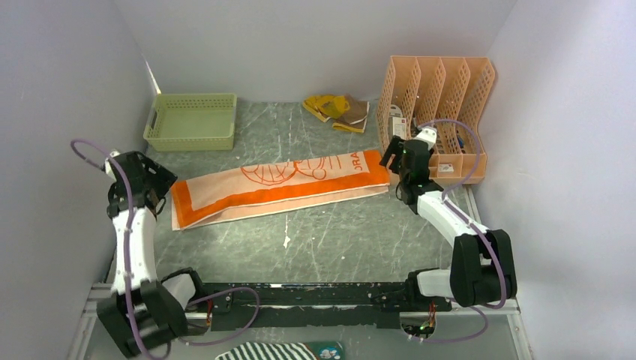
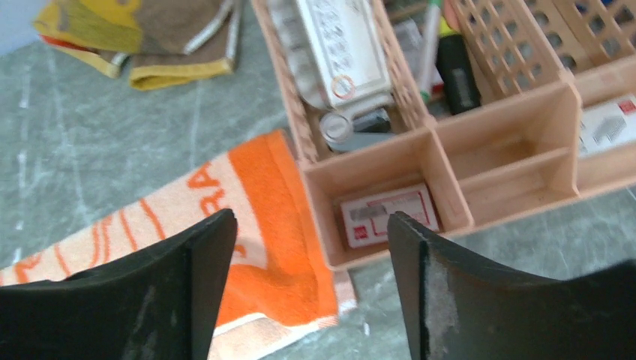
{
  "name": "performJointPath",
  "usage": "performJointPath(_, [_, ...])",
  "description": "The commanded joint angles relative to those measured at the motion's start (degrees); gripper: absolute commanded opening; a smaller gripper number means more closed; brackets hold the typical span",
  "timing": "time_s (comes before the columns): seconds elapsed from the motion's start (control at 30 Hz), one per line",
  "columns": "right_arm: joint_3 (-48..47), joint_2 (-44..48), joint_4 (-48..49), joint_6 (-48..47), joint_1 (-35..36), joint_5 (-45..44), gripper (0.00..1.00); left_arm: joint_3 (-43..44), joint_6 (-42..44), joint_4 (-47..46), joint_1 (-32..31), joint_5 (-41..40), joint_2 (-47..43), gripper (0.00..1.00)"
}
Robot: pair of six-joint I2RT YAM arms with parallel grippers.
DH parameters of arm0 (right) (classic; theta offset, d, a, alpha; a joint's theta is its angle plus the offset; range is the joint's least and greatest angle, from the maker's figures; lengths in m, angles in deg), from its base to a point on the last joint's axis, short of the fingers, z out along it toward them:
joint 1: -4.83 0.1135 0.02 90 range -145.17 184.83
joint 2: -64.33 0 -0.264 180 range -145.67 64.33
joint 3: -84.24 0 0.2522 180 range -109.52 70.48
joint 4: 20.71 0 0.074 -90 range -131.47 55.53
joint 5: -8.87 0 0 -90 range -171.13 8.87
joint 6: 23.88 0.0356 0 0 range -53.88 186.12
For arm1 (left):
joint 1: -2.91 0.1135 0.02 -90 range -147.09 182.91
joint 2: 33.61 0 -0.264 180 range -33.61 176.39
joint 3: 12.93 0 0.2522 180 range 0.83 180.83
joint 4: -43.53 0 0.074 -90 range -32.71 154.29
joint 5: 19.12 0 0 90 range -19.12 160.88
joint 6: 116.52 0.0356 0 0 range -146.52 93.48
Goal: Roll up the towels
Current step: Fold the towel at the center of the board.
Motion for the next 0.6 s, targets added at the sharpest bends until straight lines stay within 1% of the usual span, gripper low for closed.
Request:
performJointPath(0.0, [-5.3, 0.3, 0.4, -0.2, 3.6, 4.0, 0.79, 4.0, 9.4, 1.1, 0.8, 14.4, 11.5, 0.77])
performJointPath(0.03, [-6.4, -0.1, -0.1, -0.9, 5.3, 3.9, 0.8, 5.1, 11.2, 2.0, 0.8, 18.6, 14.1, 0.7])
performJointPath(0.1, [-8.3, -1.6, -1.8, -2.2, 8.3, 4.3, 0.79, 5.9, 13.9, 3.4, 0.9, 24.5, 17.3, 0.6])
performJointPath(0.13, [-9.3, -2.9, -3.2, -2.0, 9.3, 5.0, 0.78, 5.8, 15.2, 4.1, 0.8, 26.5, 17.6, 0.57])
performJointPath(0.2, [-11.0, -5.0, -6.7, -2.4, 10.0, 9.1, 0.77, 5.5, 17.5, 6.6, 0.7, 27.0, 16.0, 0.57])
performJointPath(0.23, [-11.6, -5.9, -8.6, -2.5, 10.3, 10.5, 0.76, 5.3, 17.4, 8.1, 0.7, 27.1, 14.3, 0.6])
performJointPath(0.3, [-11.7, -7.2, -12.5, -3.2, 11.3, 11.4, 0.76, 3.9, 16.3, 9.7, 0.0, 29.8, 11.1, 0.62])
performJointPath(0.33, [-11.3, -7.5, -13.6, -3.5, 11.6, 11.4, 0.76, 3.1, 14.3, 11.0, -0.2, 30.7, 9.6, 0.71])
performJointPath(0.47, [-6.9, -5.5, -15.4, -3.5, 13.2, 10.4, 0.76, -2.6, 6.9, 13.5, -1.0, 31.1, 0.8, 0.83])
performJointPath(0.5, [-6.2, -4.9, -15.7, -3.0, 13.2, 10.9, 0.77, -4.3, 4.9, 13.7, -1.1, 31.6, -1.3, 0.91])
performJointPath(0.57, [-4.9, -3.9, -16.3, -1.2, 13.2, 12.9, 0.77, -7.0, 0.7, 14.7, -1.9, 30.7, -3.1, 0.93])
